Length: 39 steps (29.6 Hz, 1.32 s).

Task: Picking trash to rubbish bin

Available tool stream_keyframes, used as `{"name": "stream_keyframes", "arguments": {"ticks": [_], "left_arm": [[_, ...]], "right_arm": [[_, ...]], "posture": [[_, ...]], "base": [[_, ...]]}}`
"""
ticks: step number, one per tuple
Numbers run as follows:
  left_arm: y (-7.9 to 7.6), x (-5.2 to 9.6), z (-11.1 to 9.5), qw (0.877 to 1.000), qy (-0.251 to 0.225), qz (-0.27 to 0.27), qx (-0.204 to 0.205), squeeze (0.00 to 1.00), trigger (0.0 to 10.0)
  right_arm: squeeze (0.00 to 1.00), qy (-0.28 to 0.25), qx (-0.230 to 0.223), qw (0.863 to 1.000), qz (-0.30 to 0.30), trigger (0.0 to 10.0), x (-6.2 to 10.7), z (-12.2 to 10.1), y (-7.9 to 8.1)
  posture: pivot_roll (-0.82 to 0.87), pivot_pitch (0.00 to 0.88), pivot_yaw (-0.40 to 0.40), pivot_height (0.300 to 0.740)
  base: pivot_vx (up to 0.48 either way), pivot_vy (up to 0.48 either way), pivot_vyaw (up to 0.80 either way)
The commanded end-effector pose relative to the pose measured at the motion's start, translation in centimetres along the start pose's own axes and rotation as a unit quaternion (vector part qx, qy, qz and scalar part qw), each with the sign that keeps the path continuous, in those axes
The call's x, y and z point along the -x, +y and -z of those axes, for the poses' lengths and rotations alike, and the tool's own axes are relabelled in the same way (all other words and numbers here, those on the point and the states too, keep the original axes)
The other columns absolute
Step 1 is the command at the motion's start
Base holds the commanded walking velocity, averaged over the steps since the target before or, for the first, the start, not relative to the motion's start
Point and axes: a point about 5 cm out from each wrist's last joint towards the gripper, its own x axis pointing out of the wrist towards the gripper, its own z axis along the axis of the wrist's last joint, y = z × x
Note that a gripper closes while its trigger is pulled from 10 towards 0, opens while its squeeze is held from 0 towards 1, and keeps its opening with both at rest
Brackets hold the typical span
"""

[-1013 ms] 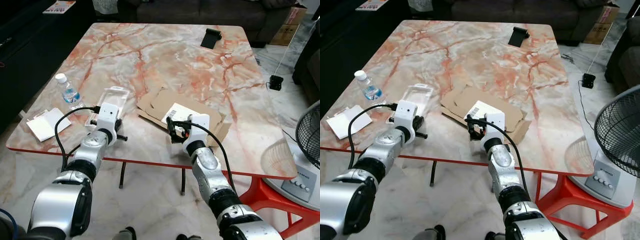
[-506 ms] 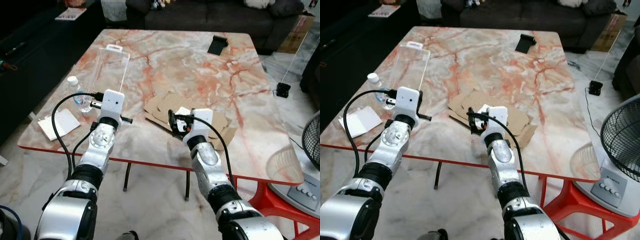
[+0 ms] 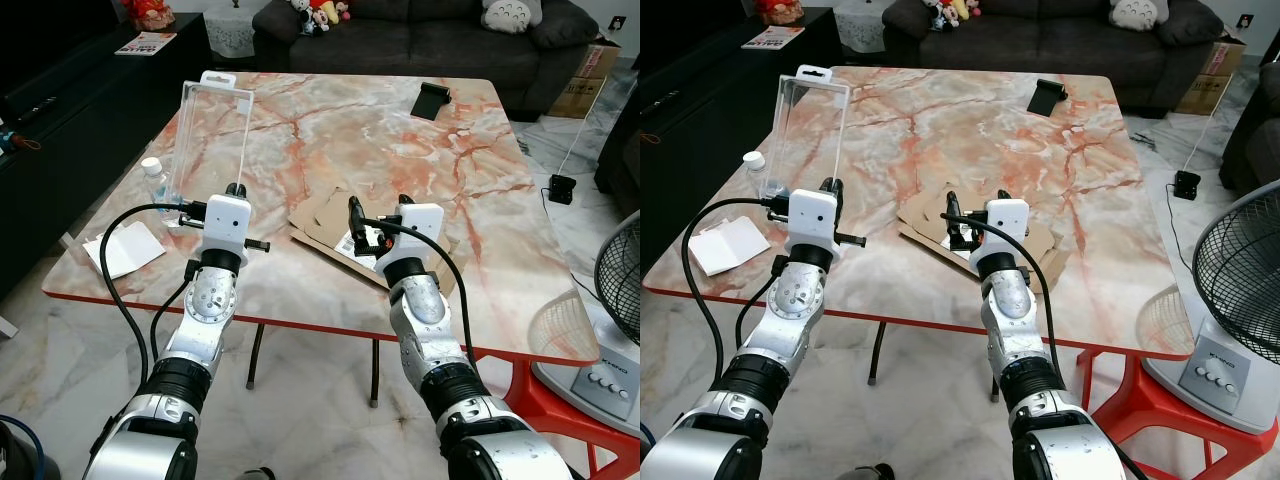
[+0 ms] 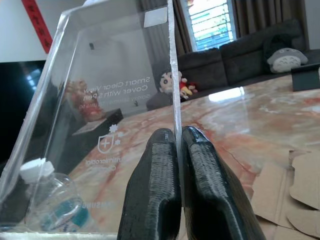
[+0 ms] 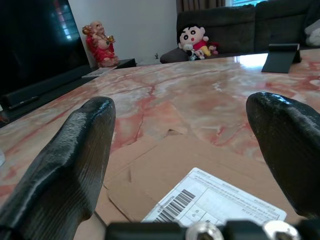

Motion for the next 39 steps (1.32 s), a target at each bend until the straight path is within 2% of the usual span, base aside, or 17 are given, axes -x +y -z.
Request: {"name": "stream_keyframes", "arguments": {"ticks": [1, 14, 39], "left_arm": [[0.17, 0.09, -0.3, 1.0, -0.009, -0.007, -0.002, 0.0, 10.0], [-0.2, 0.23, -0.21, 1.0, -0.001, 0.002, 0.002, 0.0, 10.0], [-0.41, 0.78, 0.18, 1.0, 0.01, 0.001, 0.01, 0.0, 10.0]], "right_arm": [[0.0, -0.018, -0.001, 1.0, 0.002, 10.0, -0.49, -0.88, 0.0], [0.0, -0.015, -0.006, 1.0, 0.004, 10.0, -0.46, -0.69, 0.32], [0.0, -0.006, -0.004, 1.0, 0.002, 10.0, -0.15, -0.22, 0.15]], "posture": [[0.08, 0.09, 0.031, 0.74], [0.09, 0.097, 0.035, 0.74], [0.08, 0.103, 0.03, 0.74]], "base": [[0.0, 0.0, 0.0], [0.0, 0.0, 0.0], [-0.277, 0.0, 0.0]]}}
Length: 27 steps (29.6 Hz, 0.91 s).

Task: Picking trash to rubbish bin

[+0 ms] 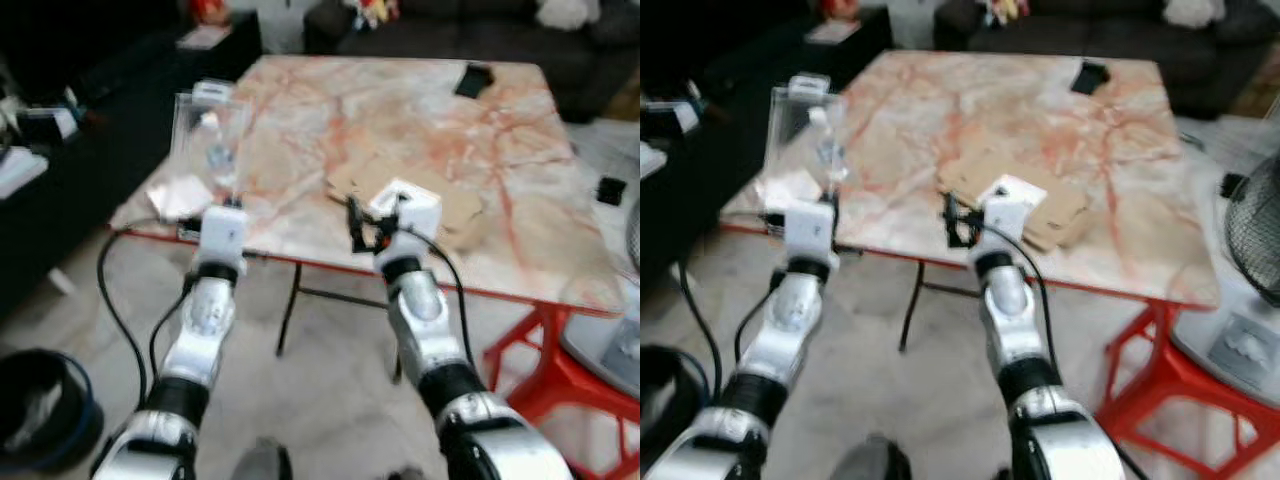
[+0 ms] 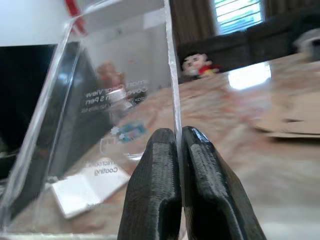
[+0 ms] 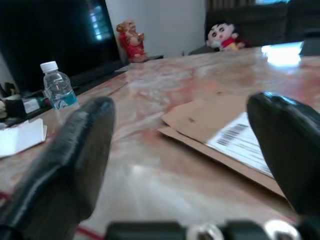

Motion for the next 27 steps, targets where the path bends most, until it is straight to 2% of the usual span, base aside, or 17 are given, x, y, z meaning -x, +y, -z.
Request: {"name": "stream_keyframes", "arguments": {"ticks": [1, 13, 18, 23, 27], "left_arm": [[0.2, -0.3, -0.4, 1.0, -0.008, -0.002, -0.001, 0.0, 10.0], [0.4, 0.0, -0.3, 1.0, -0.005, -0.005, -0.004, 0.0, 10.0], [0.6, 0.2, 0.1, 1.0, 0.005, -0.006, -0.008, 0.0, 10.0], [1.1, 1.7, 2.8, 0.997, 0.072, 0.006, 0.012, 0.0, 10.0], [2.4, 3.9, 6.1, 0.987, 0.154, 0.001, 0.043, 0.0, 10.0]], "right_arm": [[0.0, -0.004, -0.004, 1.0, 0.001, 10.0, -0.1, -0.1, 0.1], [0.0, 0.001, -0.003, 1.0, -0.004, 10.0, -0.1, 0.0, 0.1], [0.0, 0.02, -0.011, 1.0, -0.006, 10.0, 0.3, 0.8, 0.1], [0.0, 0.089, -0.028, 0.996, 0.002, 10.0, 1.8, 3.5, -0.5], [0.0, 0.16, -0.042, 0.986, 0.023, 10.0, 4.0, 6.4, -1.5]], "posture": [[0.08, 0.103, 0.03, 0.74], [0.09, 0.109, 0.02, 0.74], [0.09, 0.115, 0.017, 0.74], [0.08, 0.126, 0.015, 0.74], [0.08, 0.126, 0.017, 0.74]], "base": [[-0.285, 0.0, 0.0], [-0.282, 0.0, 0.0], [-0.159, 0.0, 0.0], [0.0, 0.0, 0.0], [0.0, 0.0, 0.0]]}}
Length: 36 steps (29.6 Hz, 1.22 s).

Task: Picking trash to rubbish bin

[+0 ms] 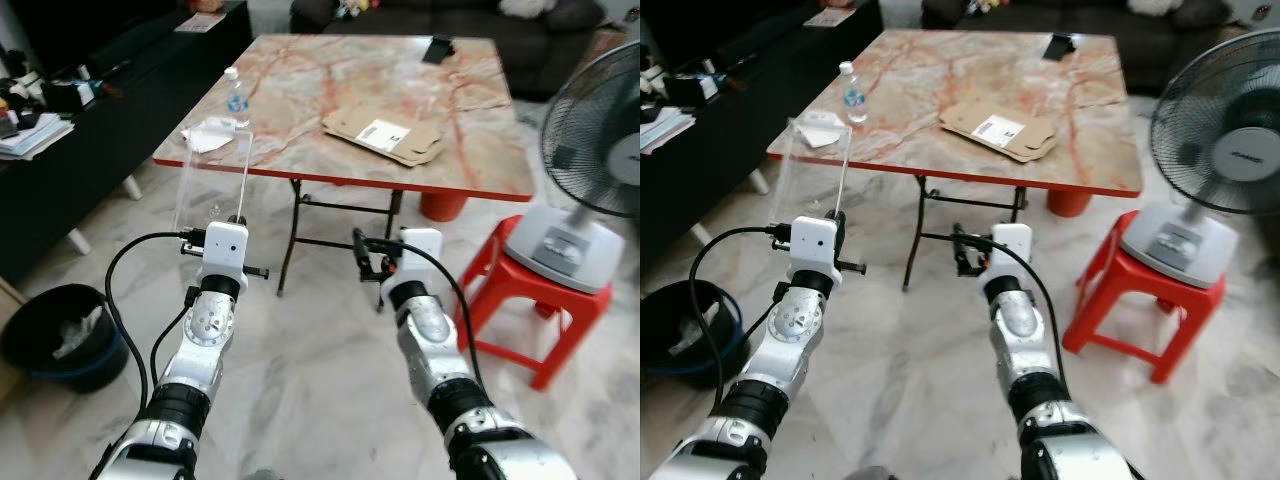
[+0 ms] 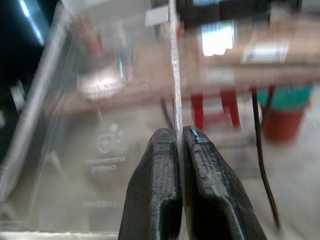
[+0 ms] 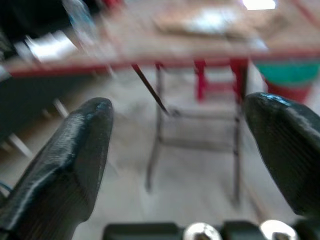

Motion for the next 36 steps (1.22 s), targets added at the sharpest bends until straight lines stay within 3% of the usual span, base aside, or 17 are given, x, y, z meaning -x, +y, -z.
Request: {"name": "stream_keyframes", "arguments": {"ticks": [1, 5, 8, 9, 11, 12, 15, 16, 17, 21, 23, 26, 30, 36], "left_arm": [[1.9, 1.7, 3.4, 0.996, 0.084, -0.011, -0.002, 0.0, 10.0], [3.2, 4.3, 7.2, 0.982, 0.184, -0.025, 0.022, 0.0, 10.0], [3.6, 6.0, 9.1, 0.971, 0.238, -0.027, 0.017, 0.0, 10.0], [3.9, 7.4, 10.3, 0.962, 0.269, -0.033, 0.025, 0.0, 10.0], [4.1, 8.8, 11.4, 0.952, 0.303, -0.038, 0.021, 0.0, 10.0], [4.3, 10.3, 12.5, 0.94, 0.337, -0.045, 0.024, 0.0, 10.0], [4.6, 12.4, 13.8, 0.922, 0.38, -0.056, 0.039, 0.0, 10.0], [4.6, 12.4, 13.8, 0.922, 0.38, -0.056, 0.039, 0.0, 10.0], [4.7, 13.6, 14.5, 0.912, 0.405, -0.061, 0.034, 0.0, 10.0], [4.8, 14.2, 14.8, 0.907, 0.416, -0.063, 0.035, 0.0, 10.0], [4.9, 16.7, 15.8, 0.887, 0.455, -0.072, 0.04, 0.0, 10.0], [4.9, 18.6, 16.5, 0.871, 0.483, -0.081, 0.042, 0.0, 10.0], [4.8, 19.8, 16.9, 0.861, 0.501, -0.079, 0.038, 0.0, 10.0], [4.8, 19.6, 16.9, 0.86, 0.502, -0.08, 0.036, 0.0, 10.0]], "right_arm": [[0.0, 0.063, -0.021, 0.998, 0.01, 10.0, 1.2, 2.7, -0.5], [0.0, 0.151, -0.029, 0.988, 0.032, 10.0, 3.5, 6.3, -1.9], [0.0, 0.197, -0.032, 0.979, 0.047, 10.0, 5.0, 8.1, -2.6], [0.0, 0.226, -0.04, 0.972, 0.056, 10.0, 6.1, 9.3, -3.0], [0.0, 0.253, -0.043, 0.965, 0.058, 10.0, 7.1, 10.4, -3.2], [0.0, 0.281, -0.035, 0.957, 0.056, 10.0, 8.2, 11.5, -3.2], [0.0, 0.319, -0.035, 0.945, 0.057, 10.0, 9.9, 12.9, -3.3], [0.0, 0.319, -0.035, 0.945, 0.057, 10.0, 9.9, 12.9, -3.3], [0.0, 0.342, -0.041, 0.937, 0.06, 10.0, 11.0, 13.8, -3.4], [0.0, 0.353, -0.044, 0.932, 0.062, 10.0, 11.4, 14.1, -3.4], [0.0, 0.396, -0.043, 0.914, 0.079, 10.0, 13.8, 15.7, -3.7], [0.0, 0.425, -0.049, 0.9, 0.089, 10.0, 15.6, 16.8, -3.8], [0.0, 0.435, -0.04, 0.895, 0.087, 10.0, 16.3, 17.1, -3.8], [0.0, 0.43, -0.028, 0.899, 0.079, 10.0, 16.0, 16.9, -3.9]], "posture": [[0.07, 0.125, 0.019, 0.74], [0.07, 0.127, 0.019, 0.74], [0.07, 0.13, 0.016, 0.74], [0.06, 0.129, 0.015, 0.74], [0.06, 0.129, 0.015, 0.74], [0.05, 0.122, 0.016, 0.74], [0.06, 0.116, 0.014, 0.74], [0.06, 0.116, 0.014, 0.74], [0.06, 0.114, 0.012, 0.74], [0.06, 0.113, 0.012, 0.74], [0.06, 0.109, 0.009, 0.74], [0.07, 0.108, 0.009, 0.74], [0.07, 0.105, 0.011, 0.74], [0.08, 0.117, 0.01, 0.74]], "base": [[0.0, 0.0, 0.0], [0.0, 0.0, 0.0], [0.0, 0.0, 0.0], [0.0, 0.0, 0.0], [0.0, 0.0, 0.0], [0.0, 0.0, 0.0], [0.0, 0.0, 0.0], [0.0, 0.0, 0.0], [0.0, 0.0, 0.0], [0.0, 0.0, 0.0], [0.0, 0.0, 0.0], [0.0, 0.0, 0.0], [0.0, 0.0, 0.0], [0.0, 0.0, 0.36]]}}
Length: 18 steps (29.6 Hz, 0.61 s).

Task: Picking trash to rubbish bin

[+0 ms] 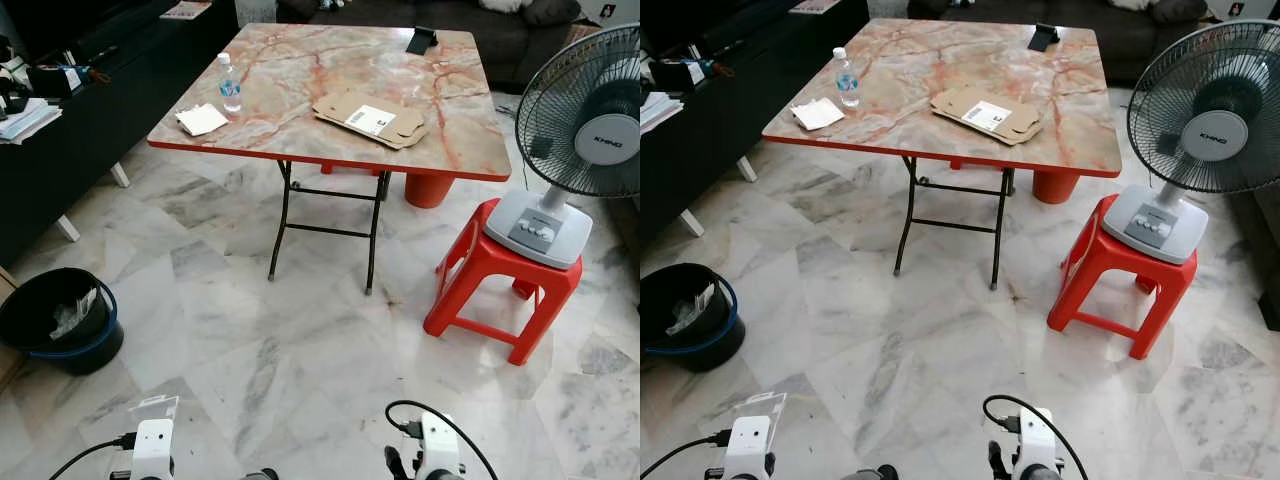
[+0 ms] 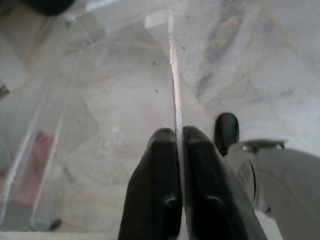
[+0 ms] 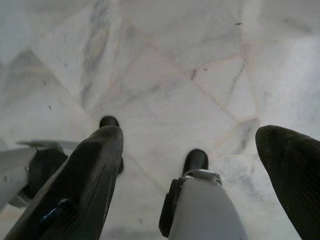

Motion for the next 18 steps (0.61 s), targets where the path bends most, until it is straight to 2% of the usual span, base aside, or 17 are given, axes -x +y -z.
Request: {"name": "stream_keyframes", "arguments": {"ticks": [1, 6, 18], "left_arm": [[0.39, 0.26, 1.09, 1.0, 0.021, -0.01, 0.007, 0.0, 10.0], [0.34, 0.14, 0.69, 1.0, 0.016, -0.011, 0.006, 0.0, 10.0], [0.41, 0.26, 1.08, 1.0, 0.02, -0.018, 0.011, 0.0, 10.0]], "right_arm": [[0.0, -0.006, 0.013, 1.0, -0.003, 10.0, -0.09, -0.48, 0.17], [0.0, -0.011, 0.017, 1.0, -0.004, 10.0, -0.23, -1.09, 0.47], [0.0, -0.006, 0.025, 1.0, -0.003, 10.0, -0.21, -0.9, 0.45]], "posture": [[0.08, 0.12, 0.011, 0.74], [0.08, 0.13, 0.013, 0.74], [0.09, 0.146, 0.007, 0.74]], "base": [[0.0, 0.0, 0.8], [0.0, 0.0, 0.8], [0.0, 0.0, 0.58]]}}
